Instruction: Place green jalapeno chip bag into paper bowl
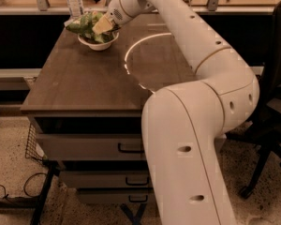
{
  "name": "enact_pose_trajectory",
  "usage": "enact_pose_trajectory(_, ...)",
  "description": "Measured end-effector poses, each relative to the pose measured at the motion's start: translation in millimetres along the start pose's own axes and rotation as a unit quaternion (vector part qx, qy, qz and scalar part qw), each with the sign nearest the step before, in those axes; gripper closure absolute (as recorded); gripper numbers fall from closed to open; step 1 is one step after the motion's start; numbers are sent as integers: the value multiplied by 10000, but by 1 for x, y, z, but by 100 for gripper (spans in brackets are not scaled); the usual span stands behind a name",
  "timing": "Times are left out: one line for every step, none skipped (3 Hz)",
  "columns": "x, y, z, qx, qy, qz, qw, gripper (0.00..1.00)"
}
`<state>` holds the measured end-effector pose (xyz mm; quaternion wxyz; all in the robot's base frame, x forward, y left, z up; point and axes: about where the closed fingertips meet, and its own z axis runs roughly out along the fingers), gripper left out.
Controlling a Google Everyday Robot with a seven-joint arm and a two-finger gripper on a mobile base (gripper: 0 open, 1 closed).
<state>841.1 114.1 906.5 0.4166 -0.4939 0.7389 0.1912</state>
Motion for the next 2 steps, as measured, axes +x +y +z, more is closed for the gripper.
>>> enact_pose_trajectory(1,2,4,-25,12,3,10000,0)
enact_pose_trajectory(1,2,4,-27,12,3,10000,0)
